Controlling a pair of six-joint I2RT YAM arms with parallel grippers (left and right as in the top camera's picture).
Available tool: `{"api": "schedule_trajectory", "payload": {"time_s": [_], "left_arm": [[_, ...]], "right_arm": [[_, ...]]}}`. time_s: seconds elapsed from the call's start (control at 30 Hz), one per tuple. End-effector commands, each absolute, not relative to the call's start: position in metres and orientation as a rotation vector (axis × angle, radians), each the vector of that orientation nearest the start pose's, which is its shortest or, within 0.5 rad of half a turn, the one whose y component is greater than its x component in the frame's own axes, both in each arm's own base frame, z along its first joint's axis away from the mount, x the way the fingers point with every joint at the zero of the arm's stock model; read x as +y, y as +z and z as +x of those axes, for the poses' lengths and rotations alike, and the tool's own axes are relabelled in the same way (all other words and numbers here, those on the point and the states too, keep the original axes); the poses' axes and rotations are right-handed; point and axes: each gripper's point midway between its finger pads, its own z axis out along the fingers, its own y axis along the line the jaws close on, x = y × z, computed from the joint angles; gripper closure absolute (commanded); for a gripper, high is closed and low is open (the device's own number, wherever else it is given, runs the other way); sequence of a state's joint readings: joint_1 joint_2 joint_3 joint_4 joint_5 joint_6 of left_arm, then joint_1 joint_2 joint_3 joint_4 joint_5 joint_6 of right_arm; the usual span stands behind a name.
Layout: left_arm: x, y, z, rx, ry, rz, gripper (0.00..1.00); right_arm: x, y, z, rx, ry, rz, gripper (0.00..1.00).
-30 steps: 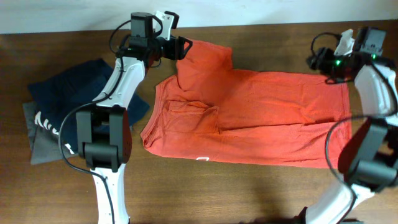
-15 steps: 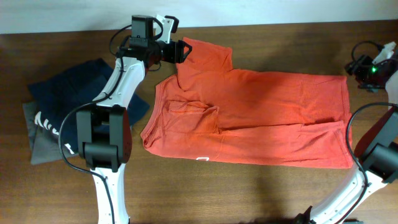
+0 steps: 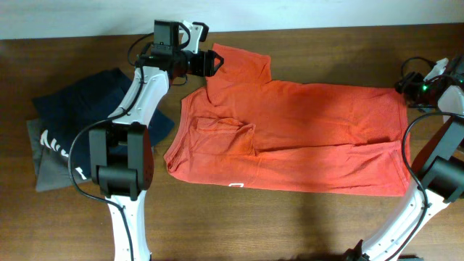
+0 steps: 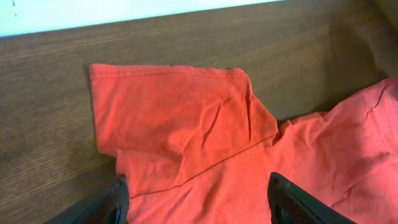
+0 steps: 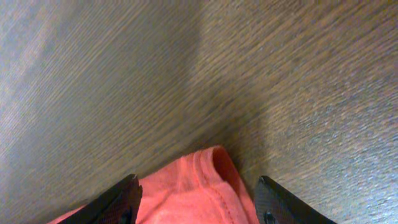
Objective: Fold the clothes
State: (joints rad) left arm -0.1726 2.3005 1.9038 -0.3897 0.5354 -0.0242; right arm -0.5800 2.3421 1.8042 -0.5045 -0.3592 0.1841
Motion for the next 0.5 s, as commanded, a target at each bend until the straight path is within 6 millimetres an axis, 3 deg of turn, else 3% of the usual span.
{"api": "schedule_trajectory", "payload": {"time_s": [0.0, 0.13, 0.47], "left_arm": [[-0.194, 0.113, 0.577, 2.290, -0.753, 0.439, 0.29], [-0.194, 0.113, 0.577, 2.290, -0.753, 0.439, 0.29], [-0.198, 0.113, 0.574, 2.291, -0.786, 0.450, 0.29]], "right_arm": [[-0.259, 0.017, 0.510, 2.406, 0.303, 0.836, 0.38], [-0.252, 0.011, 0.514, 2.415, 0.309, 0.820, 0.46], [-0.255, 0.002, 0.514, 2.432, 0.236, 0.835, 0.47]]}}
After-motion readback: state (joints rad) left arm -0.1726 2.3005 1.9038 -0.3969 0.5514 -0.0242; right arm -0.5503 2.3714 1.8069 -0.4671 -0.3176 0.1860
